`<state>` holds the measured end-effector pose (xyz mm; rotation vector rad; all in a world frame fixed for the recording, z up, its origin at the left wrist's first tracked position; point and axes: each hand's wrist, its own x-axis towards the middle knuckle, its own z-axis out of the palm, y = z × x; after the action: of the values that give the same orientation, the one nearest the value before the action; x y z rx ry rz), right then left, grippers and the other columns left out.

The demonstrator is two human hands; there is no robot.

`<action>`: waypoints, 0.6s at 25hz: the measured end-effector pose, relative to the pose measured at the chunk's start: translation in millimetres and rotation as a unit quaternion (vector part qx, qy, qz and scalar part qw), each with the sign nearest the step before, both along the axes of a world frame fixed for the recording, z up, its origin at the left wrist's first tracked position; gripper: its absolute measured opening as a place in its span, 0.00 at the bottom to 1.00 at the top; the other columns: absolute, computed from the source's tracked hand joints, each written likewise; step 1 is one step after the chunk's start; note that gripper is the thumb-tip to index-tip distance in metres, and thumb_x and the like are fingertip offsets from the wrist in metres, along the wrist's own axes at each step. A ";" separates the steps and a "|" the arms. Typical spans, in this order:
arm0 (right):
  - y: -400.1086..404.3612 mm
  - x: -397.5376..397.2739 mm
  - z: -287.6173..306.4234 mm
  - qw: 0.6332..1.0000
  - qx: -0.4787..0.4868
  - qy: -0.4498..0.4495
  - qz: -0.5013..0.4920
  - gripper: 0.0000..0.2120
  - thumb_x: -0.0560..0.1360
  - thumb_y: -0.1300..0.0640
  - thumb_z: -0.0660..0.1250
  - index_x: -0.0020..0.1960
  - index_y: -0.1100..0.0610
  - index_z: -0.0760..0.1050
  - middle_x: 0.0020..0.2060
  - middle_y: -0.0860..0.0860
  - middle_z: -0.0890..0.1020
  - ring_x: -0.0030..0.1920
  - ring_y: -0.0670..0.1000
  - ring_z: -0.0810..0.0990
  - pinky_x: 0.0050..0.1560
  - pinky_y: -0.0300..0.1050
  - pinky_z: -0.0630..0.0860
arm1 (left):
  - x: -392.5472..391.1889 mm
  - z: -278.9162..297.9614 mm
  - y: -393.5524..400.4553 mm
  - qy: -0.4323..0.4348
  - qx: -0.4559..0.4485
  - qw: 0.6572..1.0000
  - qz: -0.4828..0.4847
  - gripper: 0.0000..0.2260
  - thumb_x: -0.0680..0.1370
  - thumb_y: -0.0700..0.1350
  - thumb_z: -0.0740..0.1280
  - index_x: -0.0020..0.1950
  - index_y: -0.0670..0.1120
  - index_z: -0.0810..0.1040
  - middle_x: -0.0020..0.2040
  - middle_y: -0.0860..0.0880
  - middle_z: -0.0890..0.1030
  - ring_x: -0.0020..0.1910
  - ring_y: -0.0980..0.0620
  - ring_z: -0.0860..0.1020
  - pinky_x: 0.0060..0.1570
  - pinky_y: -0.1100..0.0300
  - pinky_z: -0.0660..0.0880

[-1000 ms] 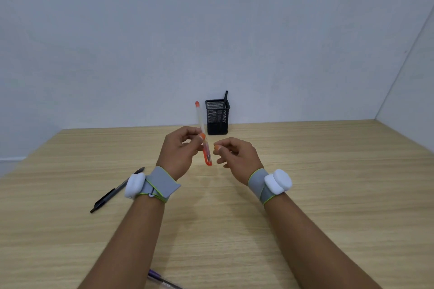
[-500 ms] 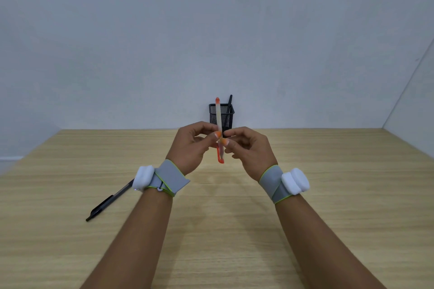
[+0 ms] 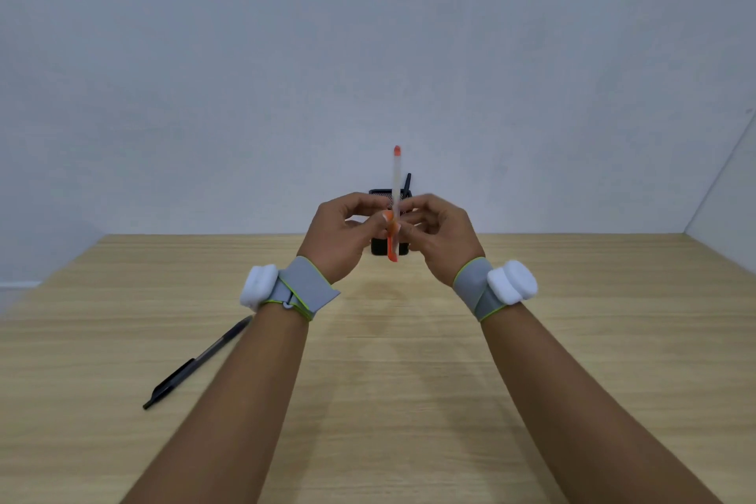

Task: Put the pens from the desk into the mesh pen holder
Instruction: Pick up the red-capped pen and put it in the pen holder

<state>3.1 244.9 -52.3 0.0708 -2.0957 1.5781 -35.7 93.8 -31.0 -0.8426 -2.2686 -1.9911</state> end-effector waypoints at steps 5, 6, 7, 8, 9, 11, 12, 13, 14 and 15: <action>15.3 -31.8 15.0 0.998 0.046 -0.012 -0.044 0.24 0.71 0.60 0.69 0.65 0.47 0.68 0.39 0.51 0.83 0.42 0.57 0.82 0.49 0.55 0.81 | -12.0 -1.7 -5.4 -0.020 -0.001 0.999 0.031 0.08 0.76 0.44 0.68 0.54 0.47 0.81 0.48 0.52 0.83 0.40 0.58 0.84 0.39 0.67 0.77; 18.7 -37.4 18.1 0.997 0.048 -0.014 -0.052 0.28 0.71 0.61 0.69 0.67 0.45 0.66 0.37 0.50 0.82 0.39 0.55 0.82 0.49 0.54 0.81 | -14.5 -3.1 -6.6 -0.023 0.002 0.999 0.034 0.08 0.76 0.44 0.68 0.54 0.47 0.81 0.48 0.51 0.83 0.40 0.58 0.83 0.37 0.69 0.77; 21.8 -42.9 21.3 0.997 0.045 -0.014 -0.059 0.32 0.70 0.62 0.69 0.69 0.43 0.64 0.36 0.49 0.82 0.37 0.52 0.81 0.49 0.52 0.80 | -17.9 -4.5 -7.7 -0.028 0.004 0.999 0.038 0.08 0.76 0.43 0.68 0.54 0.46 0.81 0.49 0.50 0.83 0.41 0.57 0.84 0.35 0.70 0.76; 24.9 -47.8 23.9 0.997 0.042 -0.014 -0.065 0.35 0.70 0.62 0.69 0.71 0.41 0.61 0.35 0.48 0.81 0.35 0.50 0.81 0.49 0.50 0.80 | -21.4 -6.0 -8.9 -0.035 0.005 0.998 0.042 0.08 0.76 0.43 0.68 0.53 0.46 0.81 0.50 0.48 0.83 0.42 0.55 0.84 0.36 0.69 0.76; 27.7 -51.8 26.1 0.996 0.042 -0.013 -0.072 0.39 0.70 0.62 0.69 0.72 0.38 0.58 0.34 0.47 0.81 0.35 0.50 0.80 0.49 0.49 0.80 | -24.5 -7.8 -10.3 -0.043 0.007 0.998 0.047 0.08 0.76 0.44 0.68 0.53 0.46 0.81 0.51 0.47 0.83 0.44 0.54 0.84 0.37 0.67 0.76; 33.9 -60.4 29.0 0.995 0.047 -0.013 -0.090 0.44 0.70 0.62 0.69 0.73 0.34 0.50 0.34 0.48 0.82 0.38 0.50 0.81 0.50 0.49 0.80 | -31.7 -11.8 -11.2 -0.056 0.015 0.997 0.053 0.07 0.76 0.43 0.67 0.53 0.46 0.81 0.53 0.46 0.83 0.45 0.52 0.84 0.40 0.63 0.75; 36.0 -63.9 29.8 0.994 0.051 -0.014 -0.097 0.46 0.70 0.62 0.69 0.74 0.35 0.46 0.34 0.48 0.82 0.39 0.52 0.82 0.49 0.49 0.80 | -33.4 -14.1 -12.1 -0.061 0.019 0.996 0.057 0.07 0.76 0.43 0.67 0.52 0.46 0.81 0.53 0.46 0.83 0.46 0.51 0.84 0.41 0.62 0.75; 37.1 -67.8 29.7 0.993 0.058 -0.016 -0.104 0.47 0.70 0.62 0.69 0.74 0.35 0.43 0.35 0.49 0.82 0.40 0.53 0.83 0.48 0.47 0.81 | -34.9 -17.0 -13.5 -0.062 0.020 0.996 0.061 0.07 0.76 0.43 0.67 0.52 0.46 0.81 0.53 0.46 0.83 0.46 0.51 0.84 0.42 0.62 0.75; 39.4 -71.9 30.2 0.991 0.069 -0.016 -0.114 0.49 0.70 0.62 0.69 0.75 0.36 0.40 0.35 0.50 0.82 0.40 0.54 0.83 0.45 0.43 0.80 | -37.4 -20.2 -12.8 -0.061 0.019 0.996 0.061 0.07 0.76 0.43 0.67 0.52 0.46 0.81 0.53 0.46 0.83 0.46 0.51 0.84 0.43 0.61 0.74; 40.8 -75.4 30.2 0.989 0.081 -0.020 -0.120 0.50 0.70 0.63 0.69 0.75 0.36 0.39 0.35 0.51 0.82 0.39 0.54 0.84 0.41 0.37 0.79 | -38.5 -23.7 -13.0 -0.061 0.017 0.996 0.060 0.07 0.76 0.43 0.67 0.51 0.46 0.81 0.53 0.46 0.83 0.46 0.51 0.84 0.43 0.61 0.74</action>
<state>-72.3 285.7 -22.0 -0.1533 -2.1686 1.2760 -74.2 80.8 -54.7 -0.5813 -2.2794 -2.0738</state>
